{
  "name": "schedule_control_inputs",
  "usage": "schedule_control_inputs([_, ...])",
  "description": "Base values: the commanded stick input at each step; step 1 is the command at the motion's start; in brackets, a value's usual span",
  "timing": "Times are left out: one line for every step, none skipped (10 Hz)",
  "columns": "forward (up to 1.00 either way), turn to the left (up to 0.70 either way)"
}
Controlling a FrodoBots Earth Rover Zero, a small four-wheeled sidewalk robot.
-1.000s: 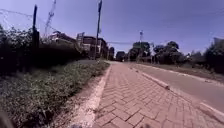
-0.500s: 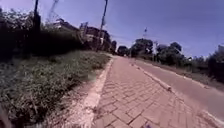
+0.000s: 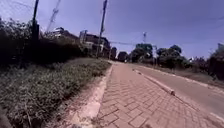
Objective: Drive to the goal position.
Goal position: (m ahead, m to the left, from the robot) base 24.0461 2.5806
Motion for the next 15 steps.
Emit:
schedule_control_inputs([0.30, 0.00])
schedule_control_inputs([0.30, 0.00])
schedule_control_inputs([0.30, 0.00])
schedule_control_inputs([0.30, 0.00])
schedule_control_inputs([0.30, 0.00])
schedule_control_inputs([0.30, 0.00])
schedule_control_inputs([0.30, 0.00])
schedule_control_inputs([0.30, 0.00])
schedule_control_inputs([0.30, 0.00])
schedule_control_inputs([0.30, 0.00])
schedule_control_inputs([0.30, 0.00])
schedule_control_inputs([0.30, 0.00])
schedule_control_inputs([0.30, 0.00])
schedule_control_inputs([0.30, 0.00])
schedule_control_inputs([0.30, 0.00])
